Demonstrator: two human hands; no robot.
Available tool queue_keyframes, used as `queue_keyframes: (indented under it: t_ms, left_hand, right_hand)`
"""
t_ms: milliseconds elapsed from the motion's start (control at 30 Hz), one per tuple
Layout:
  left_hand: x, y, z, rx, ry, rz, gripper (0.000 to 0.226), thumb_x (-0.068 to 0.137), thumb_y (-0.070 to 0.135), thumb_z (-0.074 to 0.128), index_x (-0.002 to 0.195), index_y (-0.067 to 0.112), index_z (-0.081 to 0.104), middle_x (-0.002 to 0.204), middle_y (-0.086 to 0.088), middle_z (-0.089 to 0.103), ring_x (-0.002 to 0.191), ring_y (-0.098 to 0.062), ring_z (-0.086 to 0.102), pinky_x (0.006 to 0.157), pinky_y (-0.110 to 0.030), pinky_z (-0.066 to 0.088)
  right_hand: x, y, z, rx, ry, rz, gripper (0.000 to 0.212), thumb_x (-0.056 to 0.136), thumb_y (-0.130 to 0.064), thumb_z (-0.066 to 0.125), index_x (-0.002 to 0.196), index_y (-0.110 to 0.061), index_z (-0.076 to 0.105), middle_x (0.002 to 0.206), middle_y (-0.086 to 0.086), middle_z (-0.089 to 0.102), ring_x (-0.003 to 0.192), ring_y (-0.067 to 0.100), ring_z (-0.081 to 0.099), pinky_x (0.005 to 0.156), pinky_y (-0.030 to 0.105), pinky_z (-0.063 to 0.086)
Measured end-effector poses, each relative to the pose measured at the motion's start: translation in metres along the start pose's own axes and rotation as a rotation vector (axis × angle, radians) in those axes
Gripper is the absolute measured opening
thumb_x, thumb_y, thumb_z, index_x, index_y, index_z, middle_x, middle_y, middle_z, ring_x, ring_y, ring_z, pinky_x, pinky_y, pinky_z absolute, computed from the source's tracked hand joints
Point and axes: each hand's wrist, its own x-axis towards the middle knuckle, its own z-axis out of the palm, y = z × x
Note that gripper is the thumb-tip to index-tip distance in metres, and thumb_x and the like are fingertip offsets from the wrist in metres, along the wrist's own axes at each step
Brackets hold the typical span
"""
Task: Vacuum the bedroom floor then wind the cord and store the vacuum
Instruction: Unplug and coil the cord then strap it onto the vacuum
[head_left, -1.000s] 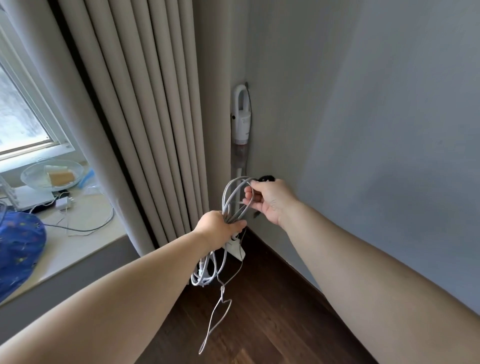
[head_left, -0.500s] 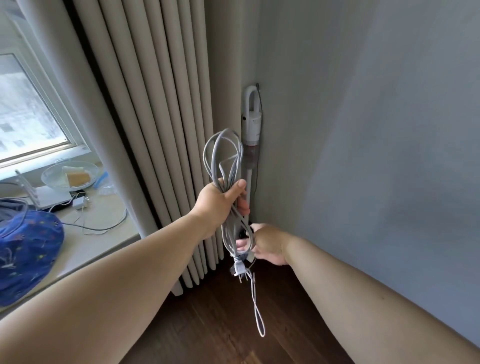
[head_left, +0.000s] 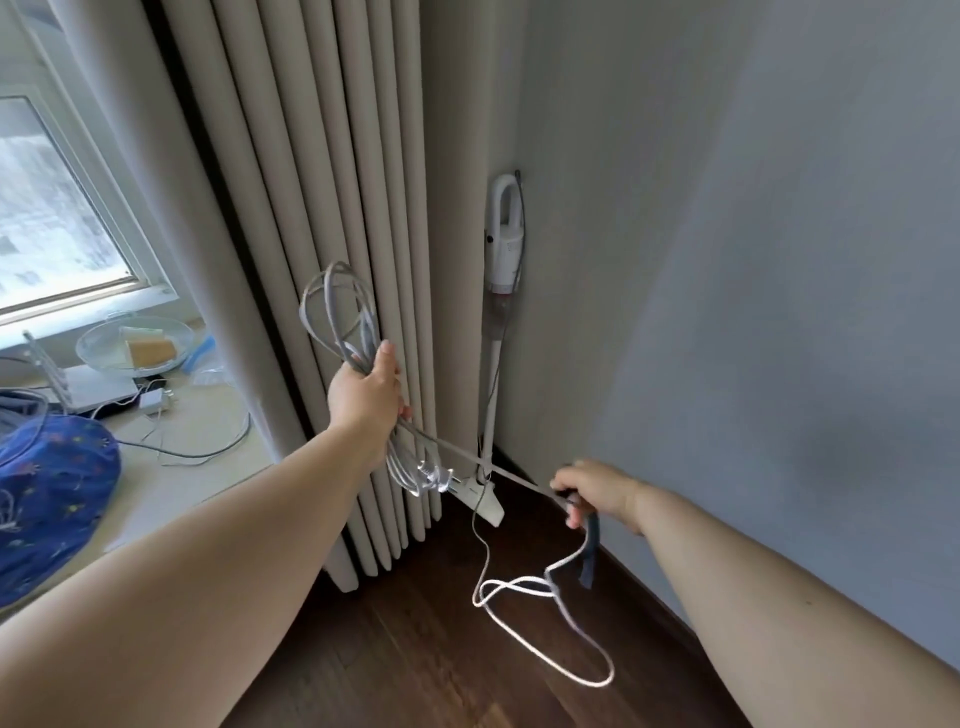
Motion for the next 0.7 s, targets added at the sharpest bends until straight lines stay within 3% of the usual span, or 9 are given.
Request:
queue_keyframes:
  t_ms: [67,167,233,300,433,533,567,700]
  left_hand:
    - [0.009,0.0,-0.007,-0.01,0.064,-0.007,0.031,0.095,0.042,0.054,0.079,0.015,0.054,0.059,-0.001,0.048,0.04,-0.012,0.044,0.054,-0.031,0.046]
    - [0.011,-0.003,-0.007,0.078,0.036,-0.002,0.033,0.095,0.043,0.053,0.088,0.012,0.06,0.06,-0.001,0.048,0.038,-0.011,0.045,0.054,-0.031,0.044]
    - [0.002,-0.005,0.002,0.236,-0.047,0.01,0.04,0.095,0.045,0.053,0.105,0.008,0.063,0.062,-0.001,0.051,0.046,-0.014,0.047,0.052,-0.03,0.044]
    - [-0.015,-0.005,0.015,0.404,-0.16,0.023,0.041,0.094,0.047,0.053,0.106,0.01,0.064,0.063,0.0,0.053,0.048,-0.015,0.049,0.051,-0.027,0.045]
    - [-0.051,-0.003,0.036,0.545,-0.423,-0.017,0.036,0.081,0.061,0.062,0.095,0.029,0.059,0.059,0.0,0.056,0.048,-0.014,0.048,0.047,-0.022,0.043]
    - [-0.063,-0.006,0.045,0.522,-0.533,-0.106,0.066,0.063,0.071,0.071,0.093,0.012,0.062,0.046,0.001,0.053,0.048,-0.019,0.047,0.056,-0.032,0.048]
    - [-0.064,-0.007,0.045,0.513,-0.54,-0.134,0.072,0.058,0.07,0.074,0.094,0.009,0.064,0.042,0.003,0.048,0.047,-0.018,0.046,0.058,-0.033,0.048]
    - [-0.062,-0.007,0.038,0.611,-0.485,-0.109,0.046,0.076,0.054,0.073,0.083,0.009,0.068,0.051,0.0,0.049,0.044,-0.014,0.044,0.05,-0.024,0.043]
  right_hand:
    - [-0.003,0.016,-0.013,-0.217,0.04,0.032,0.035,0.094,-0.035,0.054,0.07,-0.01,0.05,0.056,0.007,0.054,0.059,0.022,0.054,0.069,0.027,0.042]
    - [-0.005,0.013,-0.023,-0.21,0.111,0.005,0.034,0.086,-0.043,0.065,0.071,-0.02,0.045,0.068,-0.004,0.049,0.067,0.014,0.049,0.071,0.028,0.041]
    - [-0.003,-0.003,-0.02,-0.171,0.166,-0.091,0.033,0.082,-0.041,0.071,0.081,-0.021,0.045,0.075,-0.008,0.045,0.075,0.013,0.047,0.064,0.024,0.037]
    - [-0.001,-0.029,-0.01,-0.108,0.191,-0.173,0.033,0.083,-0.035,0.072,0.092,-0.018,0.046,0.078,-0.008,0.046,0.077,0.013,0.049,0.059,0.021,0.034]
    - [0.009,-0.071,0.001,0.099,0.236,-0.24,0.026,0.082,-0.033,0.068,0.095,-0.016,0.053,0.085,0.003,0.059,0.082,0.021,0.059,0.079,0.04,0.053]
    - [-0.005,-0.092,0.0,0.299,0.215,-0.24,0.008,0.091,-0.013,0.058,0.084,-0.012,0.054,0.072,0.004,0.057,0.063,0.015,0.052,0.057,0.028,0.042]
    - [-0.009,-0.096,-0.001,0.4,0.203,-0.228,0.015,0.092,-0.006,0.054,0.078,-0.011,0.053,0.066,0.004,0.056,0.058,0.014,0.05,0.052,0.025,0.038]
    - [-0.027,-0.105,-0.005,0.56,0.086,-0.214,0.027,0.091,0.001,0.042,0.071,-0.007,0.057,0.049,0.004,0.058,0.045,0.012,0.055,0.044,0.018,0.037]
